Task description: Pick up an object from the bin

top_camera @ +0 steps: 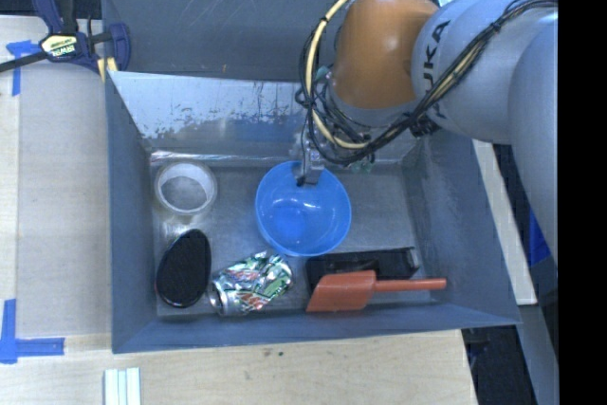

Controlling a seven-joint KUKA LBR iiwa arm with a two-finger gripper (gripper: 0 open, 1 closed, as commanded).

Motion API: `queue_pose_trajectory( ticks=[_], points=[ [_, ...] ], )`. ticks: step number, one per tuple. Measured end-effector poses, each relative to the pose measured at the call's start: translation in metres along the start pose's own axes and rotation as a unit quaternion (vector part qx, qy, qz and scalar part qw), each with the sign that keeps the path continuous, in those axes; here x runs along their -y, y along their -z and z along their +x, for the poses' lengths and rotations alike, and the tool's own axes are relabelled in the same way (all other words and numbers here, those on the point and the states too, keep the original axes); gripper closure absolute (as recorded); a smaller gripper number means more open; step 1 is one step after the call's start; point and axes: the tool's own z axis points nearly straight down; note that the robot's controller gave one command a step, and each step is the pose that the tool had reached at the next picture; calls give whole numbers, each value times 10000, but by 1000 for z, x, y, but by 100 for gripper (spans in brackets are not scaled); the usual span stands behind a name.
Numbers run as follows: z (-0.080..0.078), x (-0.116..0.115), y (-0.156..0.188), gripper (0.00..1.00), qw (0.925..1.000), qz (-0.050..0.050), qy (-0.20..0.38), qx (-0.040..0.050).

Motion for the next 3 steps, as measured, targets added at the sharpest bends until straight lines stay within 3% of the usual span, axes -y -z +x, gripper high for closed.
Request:
queue_pose_trajectory(
  ticks=[1, 2, 3],
  points=[
    [0, 0, 0, 100, 10000, 0, -2, -1],
    [9, 19, -41, 100, 9995, 0, -308, 10],
    [11, 8, 2, 100, 9999, -15, -109, 78]
  ],
)
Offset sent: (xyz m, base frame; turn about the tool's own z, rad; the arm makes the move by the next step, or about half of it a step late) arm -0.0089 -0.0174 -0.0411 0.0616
